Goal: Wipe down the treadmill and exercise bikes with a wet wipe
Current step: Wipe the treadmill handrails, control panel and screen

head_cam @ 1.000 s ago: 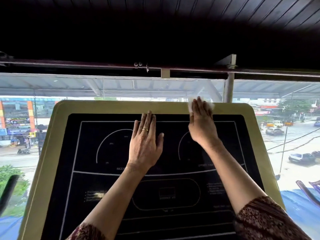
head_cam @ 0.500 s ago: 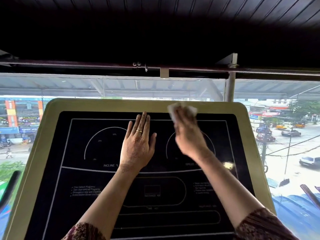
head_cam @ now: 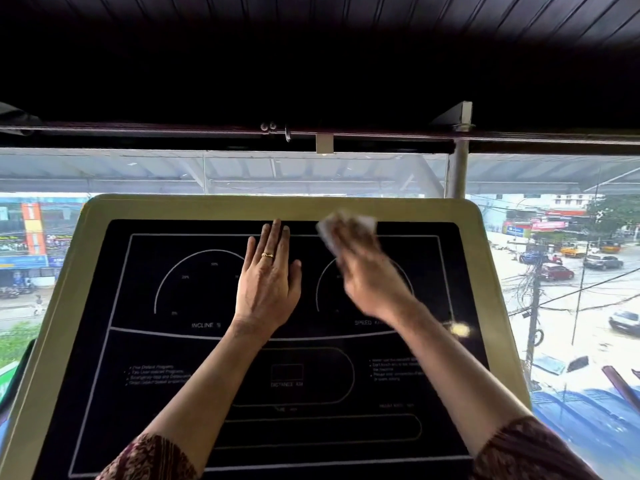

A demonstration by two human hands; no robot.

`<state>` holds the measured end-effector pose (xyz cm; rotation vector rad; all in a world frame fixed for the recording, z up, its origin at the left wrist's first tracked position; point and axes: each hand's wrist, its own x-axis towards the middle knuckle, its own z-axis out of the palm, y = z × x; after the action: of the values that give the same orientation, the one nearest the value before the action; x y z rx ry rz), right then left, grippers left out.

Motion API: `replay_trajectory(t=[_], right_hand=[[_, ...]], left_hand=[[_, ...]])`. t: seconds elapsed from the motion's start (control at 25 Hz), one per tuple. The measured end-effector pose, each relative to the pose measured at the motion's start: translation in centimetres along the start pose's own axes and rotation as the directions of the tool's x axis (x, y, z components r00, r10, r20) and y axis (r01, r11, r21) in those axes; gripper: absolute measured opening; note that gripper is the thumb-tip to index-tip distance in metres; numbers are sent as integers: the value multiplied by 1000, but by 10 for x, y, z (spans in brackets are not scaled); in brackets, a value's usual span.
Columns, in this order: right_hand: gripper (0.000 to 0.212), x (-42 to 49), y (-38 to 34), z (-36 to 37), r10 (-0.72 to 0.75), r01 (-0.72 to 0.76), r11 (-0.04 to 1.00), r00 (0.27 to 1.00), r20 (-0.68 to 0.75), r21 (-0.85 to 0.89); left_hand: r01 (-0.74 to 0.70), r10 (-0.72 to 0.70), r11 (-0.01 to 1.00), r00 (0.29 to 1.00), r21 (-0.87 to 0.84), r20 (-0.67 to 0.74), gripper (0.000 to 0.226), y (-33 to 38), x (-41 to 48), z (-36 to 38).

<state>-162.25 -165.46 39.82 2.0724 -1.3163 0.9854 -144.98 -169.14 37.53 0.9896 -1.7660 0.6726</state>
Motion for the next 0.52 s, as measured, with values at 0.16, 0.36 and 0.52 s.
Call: replay_trajectory(t=[0.16, 0.36, 0.52], right_hand=[[59, -57, 37, -18, -136, 136, 990, 991, 1, -49], [62, -22, 96, -49, 403, -424, 901, 896, -186, -87], [73, -2, 70, -39, -5, 9, 995, 999, 42, -99]], left_hand=[[-105, 105, 994, 995, -22, 0, 57, 36, 7, 9], [-68, 70, 996, 997, -53, 19, 61, 69, 25, 28], [-101, 101, 994, 995, -33, -5, 58, 84, 36, 37]])
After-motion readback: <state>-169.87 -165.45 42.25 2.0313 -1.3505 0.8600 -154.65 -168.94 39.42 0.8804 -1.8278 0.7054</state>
